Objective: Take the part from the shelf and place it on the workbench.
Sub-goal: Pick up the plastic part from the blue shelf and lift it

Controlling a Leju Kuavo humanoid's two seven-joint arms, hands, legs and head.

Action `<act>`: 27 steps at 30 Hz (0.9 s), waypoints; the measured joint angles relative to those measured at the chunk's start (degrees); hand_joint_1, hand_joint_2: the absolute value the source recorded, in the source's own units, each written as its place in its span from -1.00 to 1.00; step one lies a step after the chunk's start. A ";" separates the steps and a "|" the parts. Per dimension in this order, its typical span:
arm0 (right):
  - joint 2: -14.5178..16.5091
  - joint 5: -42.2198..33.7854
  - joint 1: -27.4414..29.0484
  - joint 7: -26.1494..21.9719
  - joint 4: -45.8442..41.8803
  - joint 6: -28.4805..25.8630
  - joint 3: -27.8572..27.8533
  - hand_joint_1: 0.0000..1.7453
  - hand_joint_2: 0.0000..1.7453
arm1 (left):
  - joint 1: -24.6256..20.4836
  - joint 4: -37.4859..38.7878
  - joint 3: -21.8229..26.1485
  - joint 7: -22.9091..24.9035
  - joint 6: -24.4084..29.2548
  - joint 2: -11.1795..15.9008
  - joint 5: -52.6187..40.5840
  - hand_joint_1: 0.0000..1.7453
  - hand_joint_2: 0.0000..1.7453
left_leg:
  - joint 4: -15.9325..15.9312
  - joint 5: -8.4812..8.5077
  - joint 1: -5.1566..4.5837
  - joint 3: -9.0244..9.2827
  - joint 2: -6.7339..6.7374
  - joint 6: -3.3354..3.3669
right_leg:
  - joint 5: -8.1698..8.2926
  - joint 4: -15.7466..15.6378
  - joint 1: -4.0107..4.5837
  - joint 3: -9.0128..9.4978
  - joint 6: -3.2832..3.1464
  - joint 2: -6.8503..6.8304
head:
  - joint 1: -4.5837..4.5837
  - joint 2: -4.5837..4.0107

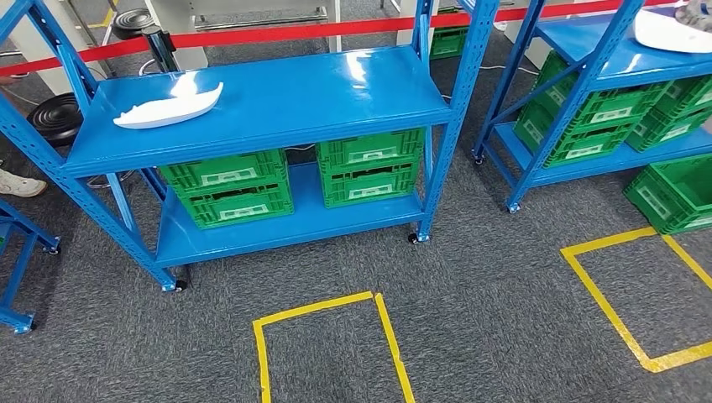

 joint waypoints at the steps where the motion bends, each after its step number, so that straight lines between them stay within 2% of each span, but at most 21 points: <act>1: 0.08 0.44 -0.42 -0.10 0.22 0.00 -0.60 -1.00 1.00 | -0.17 0.08 1.02 -0.31 0.40 -0.18 -0.90 -1.00 1.00 | 0.01 0.00 -0.01 -0.02 -0.08 0.05 | 0.00 -0.05 -0.01 0.03 0.09 -0.08 | -0.01 0.00; 5: 0.57 2.19 -1.60 -0.09 0.77 0.00 -2.71 -1.00 1.00 | -1.16 0.46 4.74 -1.46 1.95 -0.81 -4.29 -1.00 1.00 | 0.01 -0.05 -0.02 0.01 -0.13 0.14 | 0.01 -0.13 -0.03 0.11 0.44 -0.13 | -0.02 0.00; 14: 2.34 7.01 -4.04 -0.09 3.11 -0.33 -9.09 -1.00 1.00 | -4.11 2.22 15.99 -4.62 6.26 -2.98 -13.83 -1.00 1.00 | -0.01 0.02 0.17 0.12 -0.13 0.03 | 0.03 -0.14 -0.01 0.19 0.48 -0.13 | -0.03 0.00; 15: 2.60 7.54 -4.36 -0.09 3.41 -0.42 -9.87 -1.00 0.50 | -4.47 2.47 17.33 -5.01 6.76 -3.26 -14.98 -1.00 1.00 | -0.01 0.04 0.19 0.13 -0.13 0.01 | 0.03 -0.14 0.00 0.20 0.48 -0.14 | -0.03 0.00; 18: 3.36 9.08 -5.23 -0.09 4.18 -0.71 -12.27 -1.00 -1.00 | -5.66 3.22 21.23 -6.09 8.23 -4.14 -18.51 -1.00 -0.50 | -0.04 0.07 0.22 0.16 -0.13 -0.04 | 0.03 -0.14 0.01 0.22 0.47 -0.14 | -0.03 0.00; 19: 3.60 9.56 -5.50 -0.09 4.40 -0.79 -13.09 -1.00 -1.00 | -6.07 3.46 22.45 -6.44 8.70 -4.44 -19.70 -1.00 -1.00 | -0.05 0.08 0.23 0.16 -0.13 -0.06 | 0.03 -0.13 0.02 0.22 0.47 -0.14 | -0.03 0.00; 20: 3.89 10.04 -5.79 -0.09 4.64 -0.85 -13.97 -1.00 -1.00 | -6.52 3.72 23.68 -6.81 9.18 -4.73 -20.96 -1.00 -1.00 | -0.06 0.09 0.25 0.17 -0.13 -0.07 | 0.03 -0.13 0.02 0.23 0.47 -0.14 | -0.03 0.00; 21: 4.14 10.50 -6.07 -0.09 4.88 -0.90 -14.86 -1.00 -1.00 | -6.95 3.98 24.88 -7.18 9.65 -5.03 -22.19 -1.00 -0.50 | -0.06 0.09 0.26 0.18 -0.13 -0.07 | 0.03 -0.13 0.03 0.23 0.47 -0.14 | -0.04 0.00; 24: 4.85 11.78 -6.88 -0.09 5.56 -0.98 -17.47 -1.00 0.50 | -8.26 4.72 28.28 -8.22 10.96 -5.80 -25.74 -1.00 1.00 | -0.06 0.10 0.28 0.19 -0.13 -0.08 | 0.04 -0.13 0.05 0.25 0.47 -0.14 | -0.03 0.00; 25: 5.09 12.15 -7.11 -0.09 5.73 -0.98 -18.27 -1.00 1.00 | -8.67 4.92 29.35 -8.53 11.34 -6.03 -26.90 -1.00 1.00 | -0.06 0.10 0.28 0.19 -0.13 -0.08 | 0.04 -0.13 0.05 0.25 0.47 -0.14 | -0.03 0.00; 27: 5.49 12.72 -7.46 -0.09 6.05 -0.98 -19.69 -1.00 1.00 | -9.25 5.31 31.19 -9.00 11.97 -6.34 -28.80 -1.00 1.00 | -0.06 0.10 0.28 0.20 -0.13 -0.08 | 0.03 -0.13 0.05 0.29 0.46 -0.14 | -0.03 0.00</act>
